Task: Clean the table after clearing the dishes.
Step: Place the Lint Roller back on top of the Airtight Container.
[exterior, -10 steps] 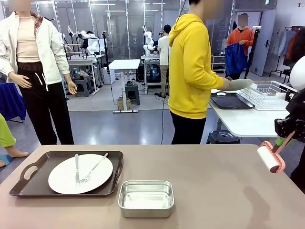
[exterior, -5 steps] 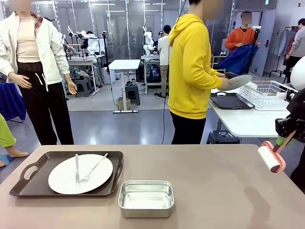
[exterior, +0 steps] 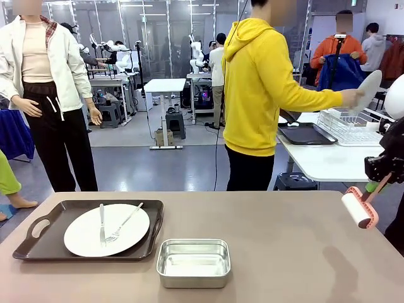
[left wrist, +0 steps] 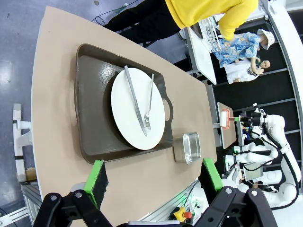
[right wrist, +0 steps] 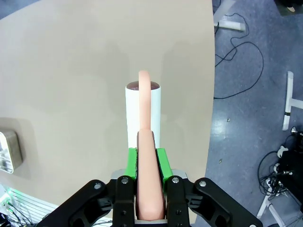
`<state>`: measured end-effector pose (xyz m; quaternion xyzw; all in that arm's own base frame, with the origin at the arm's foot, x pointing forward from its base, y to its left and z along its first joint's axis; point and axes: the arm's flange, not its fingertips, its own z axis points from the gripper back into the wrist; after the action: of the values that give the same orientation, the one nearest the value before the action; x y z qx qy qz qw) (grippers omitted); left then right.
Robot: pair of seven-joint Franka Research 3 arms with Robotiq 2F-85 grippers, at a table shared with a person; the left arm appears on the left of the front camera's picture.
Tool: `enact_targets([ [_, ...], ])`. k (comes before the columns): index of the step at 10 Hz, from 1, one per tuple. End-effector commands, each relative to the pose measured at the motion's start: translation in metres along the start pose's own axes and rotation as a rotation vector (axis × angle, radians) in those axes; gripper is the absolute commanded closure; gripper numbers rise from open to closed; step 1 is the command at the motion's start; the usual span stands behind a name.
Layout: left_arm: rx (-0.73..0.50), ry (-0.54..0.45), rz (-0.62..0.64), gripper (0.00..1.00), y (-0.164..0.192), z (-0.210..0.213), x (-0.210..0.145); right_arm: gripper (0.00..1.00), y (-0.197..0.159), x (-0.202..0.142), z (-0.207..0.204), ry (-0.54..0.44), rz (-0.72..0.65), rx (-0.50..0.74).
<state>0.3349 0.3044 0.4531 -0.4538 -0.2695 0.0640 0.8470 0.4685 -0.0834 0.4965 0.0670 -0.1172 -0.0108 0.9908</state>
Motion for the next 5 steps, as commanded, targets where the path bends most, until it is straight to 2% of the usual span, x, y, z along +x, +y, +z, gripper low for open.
enact_targets([
  [1, 0.005, 0.009, -0.004, 0.00, 0.000, 0.003, -0.002, 0.79, 0.000, 0.003, 0.002, -0.005, 0.016, -0.002],
  [2, 0.005, 0.009, -0.004, 0.00, 0.000, 0.003, -0.002, 0.79, 0.000, 0.000, 0.000, 0.000, 0.000, 0.000],
  [3, 0.005, 0.009, -0.004, 0.00, 0.000, 0.003, -0.002, 0.79, 0.034, -0.006, 0.022, -0.070, 0.199, 0.093],
  [4, 0.005, 0.009, -0.004, 0.00, 0.000, 0.003, -0.002, 0.79, 0.067, -0.010, 0.044, -0.118, 0.361, 0.109],
  [5, 0.005, 0.009, -0.004, 0.00, 0.000, 0.003, -0.002, 0.79, 0.099, -0.014, 0.062, -0.118, 0.495, 0.100],
])
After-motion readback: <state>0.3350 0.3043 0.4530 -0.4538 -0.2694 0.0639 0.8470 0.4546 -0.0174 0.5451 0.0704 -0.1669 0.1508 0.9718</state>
